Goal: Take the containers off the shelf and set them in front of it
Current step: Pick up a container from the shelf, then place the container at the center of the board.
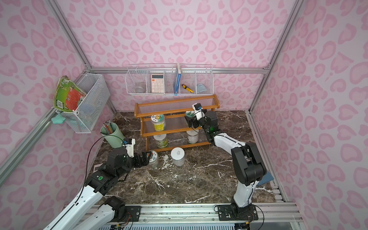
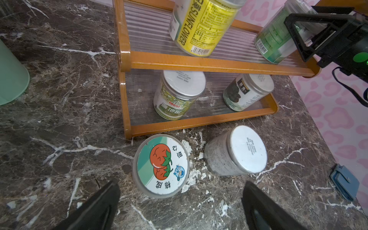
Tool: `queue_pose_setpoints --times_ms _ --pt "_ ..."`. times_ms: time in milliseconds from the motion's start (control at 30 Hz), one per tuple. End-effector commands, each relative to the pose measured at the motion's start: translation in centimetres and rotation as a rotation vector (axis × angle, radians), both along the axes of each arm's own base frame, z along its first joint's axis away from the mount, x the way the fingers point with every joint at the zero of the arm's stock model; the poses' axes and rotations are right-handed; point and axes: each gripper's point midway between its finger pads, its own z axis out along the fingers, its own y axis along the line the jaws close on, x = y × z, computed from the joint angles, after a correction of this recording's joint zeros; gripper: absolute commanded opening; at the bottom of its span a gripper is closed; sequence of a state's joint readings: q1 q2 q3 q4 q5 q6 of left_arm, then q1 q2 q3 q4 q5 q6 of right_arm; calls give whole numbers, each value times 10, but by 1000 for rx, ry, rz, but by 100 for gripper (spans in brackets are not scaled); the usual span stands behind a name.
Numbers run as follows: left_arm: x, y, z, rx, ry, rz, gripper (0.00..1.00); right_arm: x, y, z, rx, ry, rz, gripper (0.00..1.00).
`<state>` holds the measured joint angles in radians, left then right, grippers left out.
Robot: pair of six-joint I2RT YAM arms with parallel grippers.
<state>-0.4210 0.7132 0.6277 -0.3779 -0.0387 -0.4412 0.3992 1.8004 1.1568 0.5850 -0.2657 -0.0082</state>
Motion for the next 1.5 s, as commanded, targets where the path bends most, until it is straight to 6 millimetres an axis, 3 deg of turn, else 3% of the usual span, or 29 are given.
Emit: queue_pose_setpoints --times_ms 0,200,500,700,967,1267,1467 --pt "3 0 5 -1 -23 1 99 1 -1 1 3 -9 -10 93" --pt "2 0 5 -1 -24 3 99 -7 -5 6 11 -29 -16 76" --pt "3 1 8 3 -25 7 99 -27 -9 29 31 -64 -5 73" --pt "4 0 11 3 -24 3 99 -54 -10 31 42 -60 12 72" --pt "3 1 10 5 -15 10 99 -109 -20 32 53 -64 27 72" --pt "3 1 9 2 -5 10 99 -165 -39 13 69 -18 9 71" --pt "3 2 13 8 -6 13 99 -184 -57 -22 93 56 -41 71"
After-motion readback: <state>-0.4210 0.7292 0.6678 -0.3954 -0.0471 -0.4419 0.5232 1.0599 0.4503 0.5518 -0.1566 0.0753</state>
